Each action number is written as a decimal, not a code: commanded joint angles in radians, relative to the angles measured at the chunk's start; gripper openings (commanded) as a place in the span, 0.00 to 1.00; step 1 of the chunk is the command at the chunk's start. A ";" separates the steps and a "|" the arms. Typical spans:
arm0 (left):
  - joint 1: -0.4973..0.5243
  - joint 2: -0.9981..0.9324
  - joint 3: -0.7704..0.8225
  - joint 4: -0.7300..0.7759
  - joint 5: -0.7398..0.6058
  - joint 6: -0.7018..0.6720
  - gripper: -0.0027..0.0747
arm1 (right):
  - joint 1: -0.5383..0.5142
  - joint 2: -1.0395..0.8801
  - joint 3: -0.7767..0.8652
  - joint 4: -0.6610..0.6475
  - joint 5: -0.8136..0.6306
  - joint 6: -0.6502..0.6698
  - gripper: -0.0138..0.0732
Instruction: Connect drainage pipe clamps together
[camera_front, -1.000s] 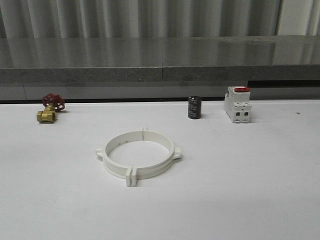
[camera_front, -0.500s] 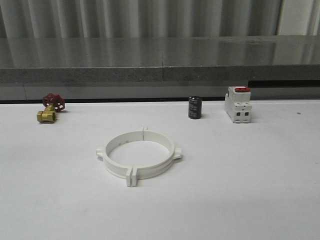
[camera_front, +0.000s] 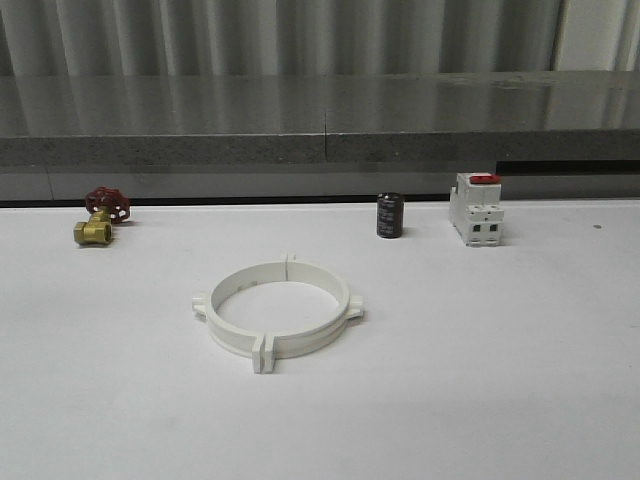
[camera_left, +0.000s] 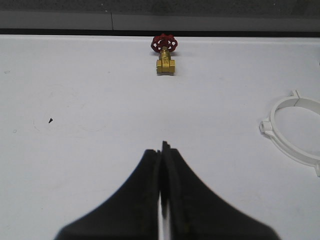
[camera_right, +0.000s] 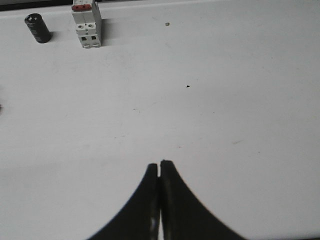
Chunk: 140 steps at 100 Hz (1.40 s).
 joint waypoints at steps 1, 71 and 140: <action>0.002 0.002 -0.030 0.000 -0.069 -0.011 0.01 | -0.006 0.004 -0.021 -0.003 -0.069 -0.010 0.08; 0.002 0.002 -0.030 0.000 -0.069 -0.011 0.01 | -0.005 -0.306 0.492 -0.009 -0.829 -0.009 0.08; 0.002 0.002 -0.030 0.000 -0.069 -0.011 0.01 | 0.082 -0.376 0.546 -0.008 -0.893 0.010 0.08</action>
